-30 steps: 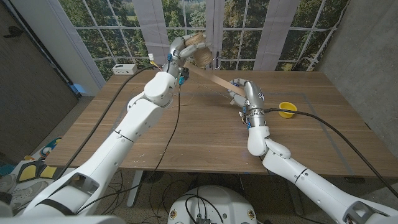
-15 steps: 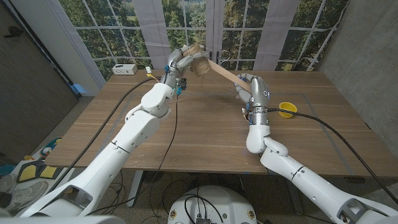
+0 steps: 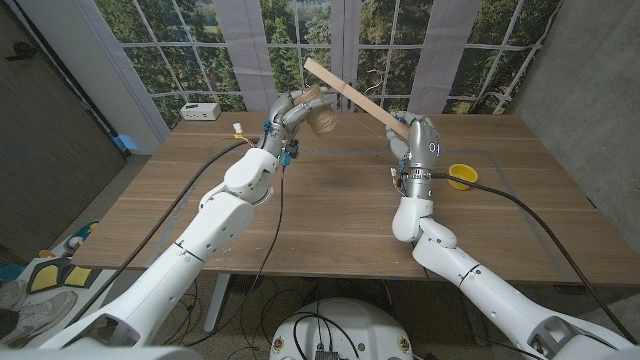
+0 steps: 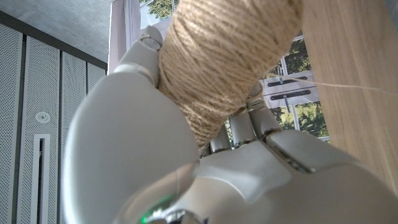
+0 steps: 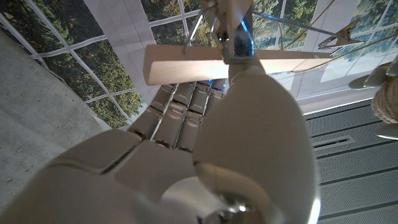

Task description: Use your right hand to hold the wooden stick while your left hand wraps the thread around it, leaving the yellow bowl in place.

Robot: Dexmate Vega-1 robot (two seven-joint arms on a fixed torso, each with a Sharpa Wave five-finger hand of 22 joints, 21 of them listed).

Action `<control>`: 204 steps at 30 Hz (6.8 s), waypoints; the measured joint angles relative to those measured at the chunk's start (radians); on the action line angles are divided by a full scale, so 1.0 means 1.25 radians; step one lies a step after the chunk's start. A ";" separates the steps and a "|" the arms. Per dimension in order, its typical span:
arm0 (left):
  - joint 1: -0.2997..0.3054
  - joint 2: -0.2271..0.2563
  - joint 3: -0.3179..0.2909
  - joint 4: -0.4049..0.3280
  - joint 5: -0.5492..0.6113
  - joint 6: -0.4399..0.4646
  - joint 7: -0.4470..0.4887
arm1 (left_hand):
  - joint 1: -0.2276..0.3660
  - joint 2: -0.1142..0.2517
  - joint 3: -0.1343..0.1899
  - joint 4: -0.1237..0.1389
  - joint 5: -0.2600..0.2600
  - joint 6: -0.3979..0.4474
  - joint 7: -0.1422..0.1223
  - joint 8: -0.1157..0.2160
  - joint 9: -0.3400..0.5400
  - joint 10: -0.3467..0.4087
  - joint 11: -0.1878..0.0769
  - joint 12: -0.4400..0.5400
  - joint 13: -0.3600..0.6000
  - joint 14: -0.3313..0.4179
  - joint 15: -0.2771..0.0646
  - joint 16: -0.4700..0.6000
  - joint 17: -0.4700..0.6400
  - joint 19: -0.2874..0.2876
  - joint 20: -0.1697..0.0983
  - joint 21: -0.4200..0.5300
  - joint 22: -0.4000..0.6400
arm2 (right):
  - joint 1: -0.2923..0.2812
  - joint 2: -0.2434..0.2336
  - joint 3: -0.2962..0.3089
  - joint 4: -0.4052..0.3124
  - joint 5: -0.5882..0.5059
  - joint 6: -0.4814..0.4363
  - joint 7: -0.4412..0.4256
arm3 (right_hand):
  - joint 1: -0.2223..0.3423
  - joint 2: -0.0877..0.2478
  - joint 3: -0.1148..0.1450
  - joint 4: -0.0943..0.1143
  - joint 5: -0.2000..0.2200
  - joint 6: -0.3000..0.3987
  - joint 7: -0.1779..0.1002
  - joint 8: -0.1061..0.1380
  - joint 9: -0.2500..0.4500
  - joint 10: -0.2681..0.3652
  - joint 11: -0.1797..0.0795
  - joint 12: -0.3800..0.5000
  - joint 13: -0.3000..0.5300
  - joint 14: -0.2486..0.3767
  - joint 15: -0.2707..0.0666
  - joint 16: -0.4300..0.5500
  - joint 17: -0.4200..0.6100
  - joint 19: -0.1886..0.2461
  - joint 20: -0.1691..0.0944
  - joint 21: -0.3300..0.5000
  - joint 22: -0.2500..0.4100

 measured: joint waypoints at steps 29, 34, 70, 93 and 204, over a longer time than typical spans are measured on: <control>0.057 -0.016 -0.042 0.059 -0.109 -0.028 0.031 | 0.000 0.000 0.000 0.000 0.000 0.001 0.001 -0.012 0.004 0.003 0.003 -0.013 -0.013 0.019 -0.002 -0.058 -0.033 -0.004 -0.004 0.000 -0.005 | -0.066 0.145 0.207 0.041 -0.110 0.297 -0.013 | 0.000 0.000 -0.005 0.002 -0.001 0.000 0.000 -0.003 0.000 0.000 0.000 0.000 0.000 0.000 0.000 -0.011 0.008 -0.009 0.000 0.018 0.000; 0.058 -0.018 -0.052 0.062 -0.127 -0.028 0.033 | 0.000 0.000 0.000 0.000 -0.003 0.001 0.001 -0.012 0.008 0.003 0.003 -0.016 -0.013 0.019 -0.002 -0.064 -0.043 -0.006 -0.006 0.000 -0.004 | -0.073 0.161 0.231 0.044 -0.152 0.346 -0.014 | 0.000 0.000 -0.005 0.002 -0.001 0.000 0.000 -0.004 0.000 0.000 0.000 0.000 0.000 0.000 0.000 -0.011 0.008 -0.009 0.000 0.019 0.000; 0.095 -0.001 -0.109 -0.014 -0.190 -0.064 0.059 | 0.000 0.000 0.000 0.000 -0.003 0.003 0.003 -0.021 0.015 0.003 0.003 -0.032 -0.032 0.027 -0.010 -0.099 -0.088 -0.009 -0.009 0.000 -0.004 | -0.107 0.204 0.336 0.099 -0.232 0.469 -0.011 | 0.005 -0.005 -0.013 0.001 0.000 0.008 -0.011 -0.003 0.000 0.010 -0.010 0.000 0.000 0.013 -0.007 -0.017 0.011 -0.016 0.001 0.043 0.000; 0.066 0.017 -0.128 -0.066 -0.186 -0.022 0.114 | -0.002 -0.002 0.000 0.000 -0.003 0.003 0.003 -0.025 0.015 0.000 0.000 -0.032 -0.032 0.027 -0.010 -0.110 -0.103 -0.009 -0.008 0.000 -0.004 | -0.135 0.045 0.214 0.035 -0.046 0.509 -0.012 | 0.005 -0.005 -0.020 -0.002 -0.003 0.007 -0.013 -0.003 0.000 0.010 -0.010 0.000 0.000 0.017 -0.008 -0.017 0.015 -0.023 0.000 0.060 -0.004; 0.032 0.034 -0.029 -0.192 -0.024 0.097 0.167 | -0.002 -0.002 0.000 0.000 -0.006 0.004 0.004 -0.049 0.030 0.004 0.004 -0.041 -0.022 0.037 -0.012 -0.130 -0.132 -0.013 -0.013 0.001 -0.004 | -0.039 0.345 0.421 0.208 -0.597 0.348 -0.014 | 0.011 -0.011 -0.039 -0.001 0.005 0.033 -0.041 -0.008 0.004 0.023 -0.023 0.001 0.000 0.030 -0.021 -0.029 0.019 -0.036 0.004 0.114 -0.007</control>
